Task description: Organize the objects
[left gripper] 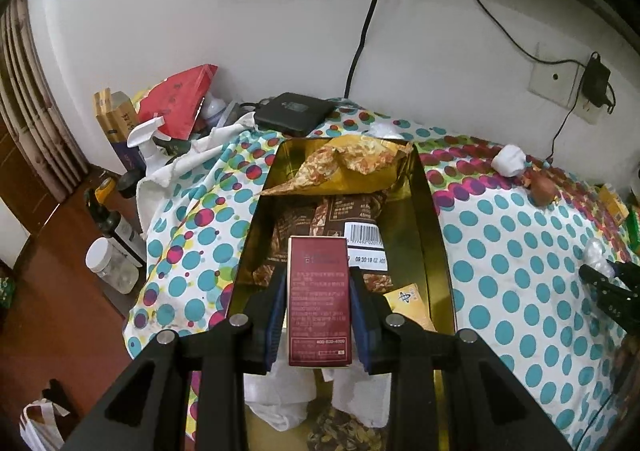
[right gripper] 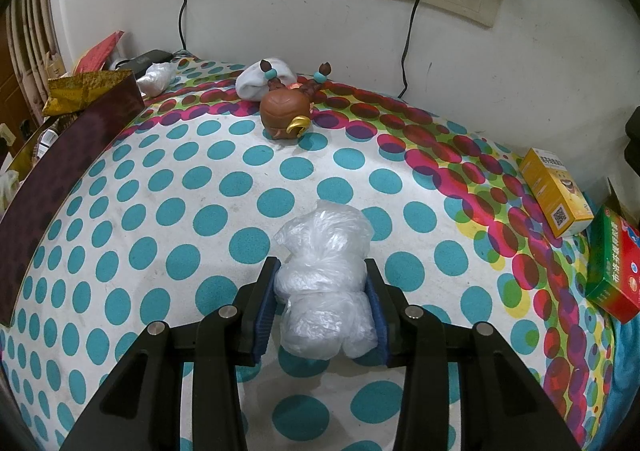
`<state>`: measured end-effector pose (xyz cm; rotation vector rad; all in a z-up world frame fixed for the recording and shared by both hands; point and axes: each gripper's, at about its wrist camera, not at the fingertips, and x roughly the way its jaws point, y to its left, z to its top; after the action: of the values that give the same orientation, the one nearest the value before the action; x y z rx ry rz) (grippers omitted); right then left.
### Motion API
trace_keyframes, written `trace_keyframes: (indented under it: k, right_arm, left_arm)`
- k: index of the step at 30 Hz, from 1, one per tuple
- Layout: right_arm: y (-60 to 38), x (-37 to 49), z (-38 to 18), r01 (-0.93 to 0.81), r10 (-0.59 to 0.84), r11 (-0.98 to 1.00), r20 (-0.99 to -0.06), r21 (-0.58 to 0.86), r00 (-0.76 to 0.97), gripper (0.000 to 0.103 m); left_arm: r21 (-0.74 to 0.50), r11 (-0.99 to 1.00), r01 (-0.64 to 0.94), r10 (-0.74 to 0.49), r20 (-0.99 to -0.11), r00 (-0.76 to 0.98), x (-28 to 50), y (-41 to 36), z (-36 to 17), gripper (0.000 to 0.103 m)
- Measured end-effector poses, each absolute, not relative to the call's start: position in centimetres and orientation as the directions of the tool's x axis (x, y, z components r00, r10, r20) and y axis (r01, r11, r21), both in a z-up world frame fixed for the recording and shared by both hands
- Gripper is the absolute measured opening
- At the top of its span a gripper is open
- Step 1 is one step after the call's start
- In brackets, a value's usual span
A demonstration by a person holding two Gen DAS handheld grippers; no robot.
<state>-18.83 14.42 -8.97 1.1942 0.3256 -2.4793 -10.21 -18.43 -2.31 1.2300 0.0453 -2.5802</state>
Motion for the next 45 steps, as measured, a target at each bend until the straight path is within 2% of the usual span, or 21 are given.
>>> trace_keyframes:
  k: [14,22,25,32,37,41,45]
  right_arm:
    - [13.8,-19.0,-9.1,0.422,-0.228,-0.906,-0.787,-0.045,-0.573,0.039]
    - [14.9,-18.7,-9.1,0.422,-0.23,-0.905,-0.787,-0.042,-0.573,0.039]
    - [14.9,-18.7,-9.0,0.423,-0.231,-0.905,-0.787,-0.042,-0.573,0.04]
    - [13.9,-19.1,-9.1,0.423,-0.232,-0.905,-0.787,-0.04,-0.572,0.04]
    - [14.2,-18.9,-9.1,0.423,-0.231,-0.905,-0.786,-0.042,-0.574,0.038]
    - [13.5,-19.2,-9.3,0.423,-0.231,-0.905,-0.786,-0.043,-0.574,0.038]
    - [14.2,-18.9,-9.1,0.416,-0.223,-0.908,-0.784,-0.049,-0.58,0.038]
  left_arm:
    - [0.144,-0.949,0.279,-0.283,-0.779,-0.56,-11.4,-18.2,-4.2,0.03]
    - [0.121,-0.947,0.299,-0.274,-0.792,-0.545,-11.6,-18.3,-4.8,0.03]
    - [0.112,-0.943,0.312,-0.275,-0.79,-0.548,-11.3,-18.3,-4.7,0.037]
    - [0.227,-0.923,0.31,-0.378,-0.686,-0.622,-9.1,-16.1,-2.5,0.042]
    - [0.164,-0.926,0.34,-0.359,-0.658,-0.662,-6.3,-15.5,-1.3,0.045]
    - [0.145,-0.925,0.351,-0.355,-0.658,-0.664,-4.4,-14.8,-1.2,0.045]
    - [0.073,-0.929,0.363,-0.314,-0.674,-0.669,-2.0,-14.8,-1.2,0.046]
